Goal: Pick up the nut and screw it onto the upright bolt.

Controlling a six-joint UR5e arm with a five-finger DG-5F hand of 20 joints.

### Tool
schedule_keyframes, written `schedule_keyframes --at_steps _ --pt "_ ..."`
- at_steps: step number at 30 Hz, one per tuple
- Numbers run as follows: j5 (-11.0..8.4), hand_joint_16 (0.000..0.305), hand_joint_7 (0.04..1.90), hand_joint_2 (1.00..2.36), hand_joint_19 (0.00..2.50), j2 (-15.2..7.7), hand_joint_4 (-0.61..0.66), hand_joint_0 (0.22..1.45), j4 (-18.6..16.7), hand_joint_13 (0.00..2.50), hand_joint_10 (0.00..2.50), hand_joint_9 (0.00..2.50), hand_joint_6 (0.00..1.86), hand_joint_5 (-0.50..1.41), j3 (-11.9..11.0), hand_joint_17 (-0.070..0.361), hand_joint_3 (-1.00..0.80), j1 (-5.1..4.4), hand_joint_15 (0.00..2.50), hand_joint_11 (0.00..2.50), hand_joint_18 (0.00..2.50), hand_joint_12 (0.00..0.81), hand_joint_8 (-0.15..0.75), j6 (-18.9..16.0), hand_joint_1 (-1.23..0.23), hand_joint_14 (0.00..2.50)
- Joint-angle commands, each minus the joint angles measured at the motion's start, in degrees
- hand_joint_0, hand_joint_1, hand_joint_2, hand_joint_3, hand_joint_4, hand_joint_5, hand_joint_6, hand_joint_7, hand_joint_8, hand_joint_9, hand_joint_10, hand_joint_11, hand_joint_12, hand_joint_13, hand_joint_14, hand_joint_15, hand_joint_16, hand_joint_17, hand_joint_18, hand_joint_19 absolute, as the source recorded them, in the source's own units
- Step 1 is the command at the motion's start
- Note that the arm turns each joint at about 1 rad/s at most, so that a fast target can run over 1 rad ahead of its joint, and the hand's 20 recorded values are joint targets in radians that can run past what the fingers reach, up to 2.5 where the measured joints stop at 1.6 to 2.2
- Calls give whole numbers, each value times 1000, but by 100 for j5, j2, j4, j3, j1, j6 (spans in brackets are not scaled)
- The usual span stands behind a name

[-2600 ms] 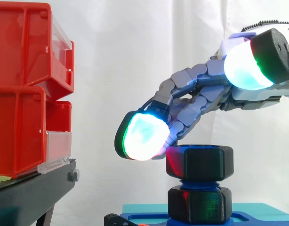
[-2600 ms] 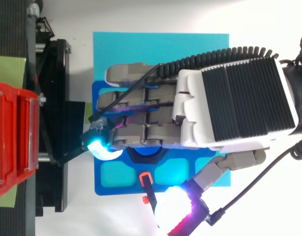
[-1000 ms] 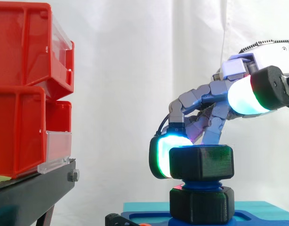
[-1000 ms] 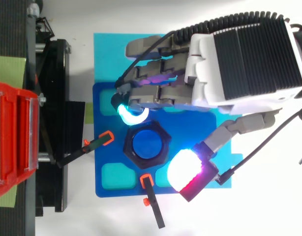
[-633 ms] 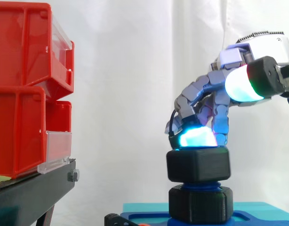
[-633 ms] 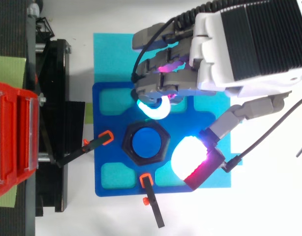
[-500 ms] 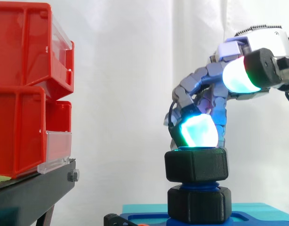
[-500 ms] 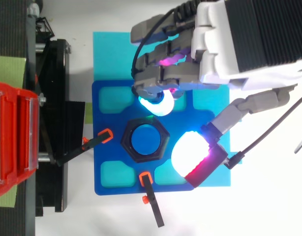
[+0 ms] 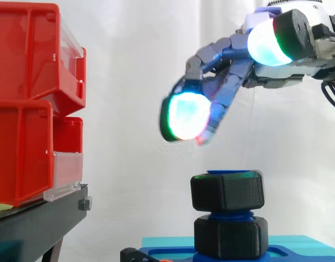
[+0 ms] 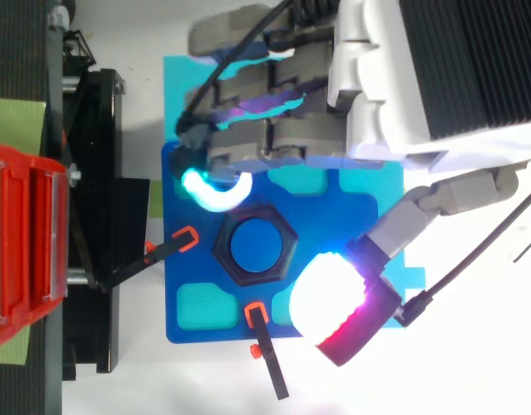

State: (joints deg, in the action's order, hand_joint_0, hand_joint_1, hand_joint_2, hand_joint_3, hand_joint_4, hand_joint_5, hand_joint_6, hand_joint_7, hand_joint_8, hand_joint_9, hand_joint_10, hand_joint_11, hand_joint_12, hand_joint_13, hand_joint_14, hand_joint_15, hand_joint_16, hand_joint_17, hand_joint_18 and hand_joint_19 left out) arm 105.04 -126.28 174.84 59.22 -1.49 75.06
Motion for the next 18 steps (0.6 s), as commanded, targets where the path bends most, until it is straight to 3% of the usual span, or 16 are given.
schedule_keyframes --at_steps 1,4,9,18 --pt "7 33 710 1000 0 -2 214 477 -213 237 0 683 502 -120 116 74 -500 -35 0 0 0 306 236 -9 -166 0" --pt "7 39 642 1000 0 -2 153 446 -512 51 0 508 501 -127 336 88 -500 -88 0 0 0 337 203 -44 -139 0" --pt "-19 44 618 1000 0 -2 133 415 -952 0 0 341 501 -134 582 99 -500 -150 0 0 0 363 201 -202 -78 0" --pt "-45 45 652 1000 0 -2 145 423 -732 0 0 314 501 -93 608 101 -500 -193 0 0 0 362 192 -202 -30 0"
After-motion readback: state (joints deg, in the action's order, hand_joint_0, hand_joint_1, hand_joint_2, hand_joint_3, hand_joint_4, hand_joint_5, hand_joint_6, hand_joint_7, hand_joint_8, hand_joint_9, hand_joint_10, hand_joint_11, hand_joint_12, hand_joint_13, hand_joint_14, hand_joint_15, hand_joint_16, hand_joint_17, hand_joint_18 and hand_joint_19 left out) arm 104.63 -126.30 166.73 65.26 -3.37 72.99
